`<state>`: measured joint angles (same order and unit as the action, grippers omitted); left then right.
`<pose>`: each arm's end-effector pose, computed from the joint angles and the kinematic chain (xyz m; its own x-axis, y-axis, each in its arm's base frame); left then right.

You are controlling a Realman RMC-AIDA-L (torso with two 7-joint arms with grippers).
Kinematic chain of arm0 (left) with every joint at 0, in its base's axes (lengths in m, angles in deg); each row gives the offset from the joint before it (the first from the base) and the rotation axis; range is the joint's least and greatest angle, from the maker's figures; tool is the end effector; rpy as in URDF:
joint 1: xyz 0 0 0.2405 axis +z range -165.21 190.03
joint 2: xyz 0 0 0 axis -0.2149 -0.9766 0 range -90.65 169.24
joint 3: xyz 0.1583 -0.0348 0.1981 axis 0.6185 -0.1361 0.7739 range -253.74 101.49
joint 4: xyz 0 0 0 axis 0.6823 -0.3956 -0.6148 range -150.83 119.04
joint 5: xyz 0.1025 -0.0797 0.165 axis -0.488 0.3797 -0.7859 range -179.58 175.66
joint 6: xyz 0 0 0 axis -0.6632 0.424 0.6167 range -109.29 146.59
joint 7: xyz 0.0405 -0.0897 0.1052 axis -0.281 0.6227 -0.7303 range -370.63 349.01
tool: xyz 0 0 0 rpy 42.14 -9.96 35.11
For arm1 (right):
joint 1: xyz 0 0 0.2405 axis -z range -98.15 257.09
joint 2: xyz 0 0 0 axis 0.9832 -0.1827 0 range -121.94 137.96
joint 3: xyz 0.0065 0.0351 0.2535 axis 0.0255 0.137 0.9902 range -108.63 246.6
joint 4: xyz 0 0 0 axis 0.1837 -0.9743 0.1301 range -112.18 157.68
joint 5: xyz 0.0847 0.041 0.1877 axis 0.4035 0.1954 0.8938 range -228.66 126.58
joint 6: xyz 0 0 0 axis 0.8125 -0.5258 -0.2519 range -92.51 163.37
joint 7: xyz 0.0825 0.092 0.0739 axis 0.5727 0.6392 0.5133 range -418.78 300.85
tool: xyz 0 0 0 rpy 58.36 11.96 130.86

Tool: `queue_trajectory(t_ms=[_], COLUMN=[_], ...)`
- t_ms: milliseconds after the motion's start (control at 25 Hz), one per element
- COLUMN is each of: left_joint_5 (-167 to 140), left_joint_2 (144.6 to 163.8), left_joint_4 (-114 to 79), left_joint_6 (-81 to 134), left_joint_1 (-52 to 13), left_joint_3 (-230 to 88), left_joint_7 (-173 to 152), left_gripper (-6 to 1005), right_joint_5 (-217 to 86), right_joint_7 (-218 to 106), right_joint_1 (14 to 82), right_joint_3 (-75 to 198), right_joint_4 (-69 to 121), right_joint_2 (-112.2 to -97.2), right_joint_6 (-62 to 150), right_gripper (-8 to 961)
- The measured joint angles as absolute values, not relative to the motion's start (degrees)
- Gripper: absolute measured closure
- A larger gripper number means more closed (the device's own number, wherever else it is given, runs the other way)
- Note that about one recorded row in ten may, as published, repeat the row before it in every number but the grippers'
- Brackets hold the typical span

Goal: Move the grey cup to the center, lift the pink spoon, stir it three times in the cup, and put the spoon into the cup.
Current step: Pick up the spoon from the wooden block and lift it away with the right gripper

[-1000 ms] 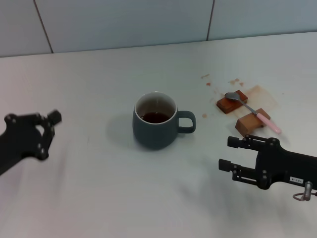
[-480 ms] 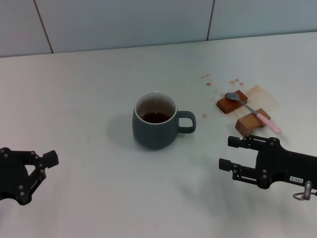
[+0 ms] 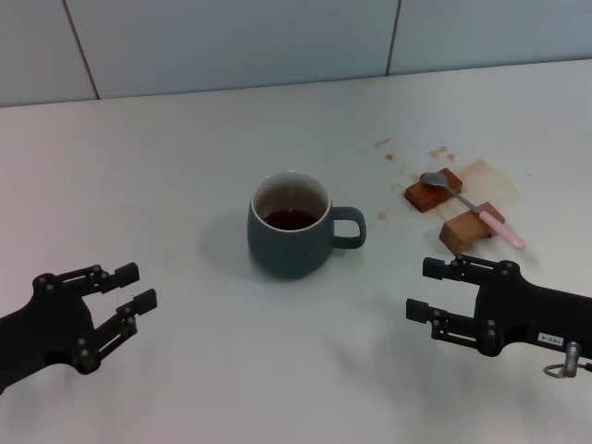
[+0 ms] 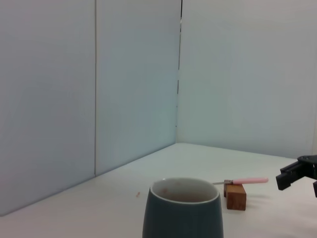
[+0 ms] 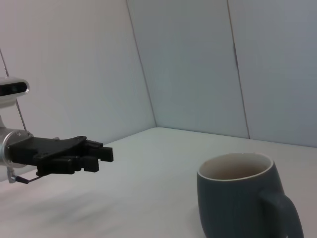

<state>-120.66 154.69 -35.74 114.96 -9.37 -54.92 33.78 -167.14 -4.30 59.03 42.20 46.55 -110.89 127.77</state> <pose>-0.3262 0.2569 0.0024 0.7873 0.1006 0.6083 0.3696 -0.8667 -0.3351 0.3235 0.2555 -0.0176 0.7437 -0.2593 -0.6162 -0.4932 -0.8350 -0.2440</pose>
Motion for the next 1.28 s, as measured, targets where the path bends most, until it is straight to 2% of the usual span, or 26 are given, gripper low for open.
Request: queue_trajectory(t_ms=[40, 80, 200, 720, 960, 1280], left_joint_5=[-120.66, -120.36, -120.09, -120.41, -120.44, -120.10], left_joint_2=[154.69, 155.54, 155.85, 156.26, 156.21, 156.21], left_joint_4=[-35.74, -35.80, -35.85, -35.94, -35.94, -35.94], left_joint_6=[114.96, 113.55, 113.49, 113.42, 113.32, 113.41], left_joint_1=[-9.37, -9.69, -10.49, -10.61, -10.57, -10.43], left_joint_3=[-54.92, -54.98, -54.95, -54.59, -54.69, -54.82], left_joint_7=[33.78, 33.44, 33.41, 33.42, 34.07, 34.13], left_gripper=[747, 716, 631, 245, 155, 155], right_joint_5=[-167.14, -167.14, -167.14, -167.14, -167.13, -167.14], right_joint_7=[-4.30, -4.30, -4.30, -3.88, 9.19, 43.06], right_joint_1=[59.03, 59.03, 58.97, 59.32, 61.61, 69.03], right_joint_3=[42.20, 42.20, 42.20, 46.10, 63.03, 78.71], right_joint_4=[46.51, 46.51, 46.42, 44.25, 35.20, 30.81], right_joint_2=[-110.89, -110.89, -110.93, -110.86, -109.82, -110.95], right_joint_6=[127.74, 127.74, 127.64, 129.72, 138.73, 136.95], right_gripper=[293, 293, 293, 293, 294, 294])
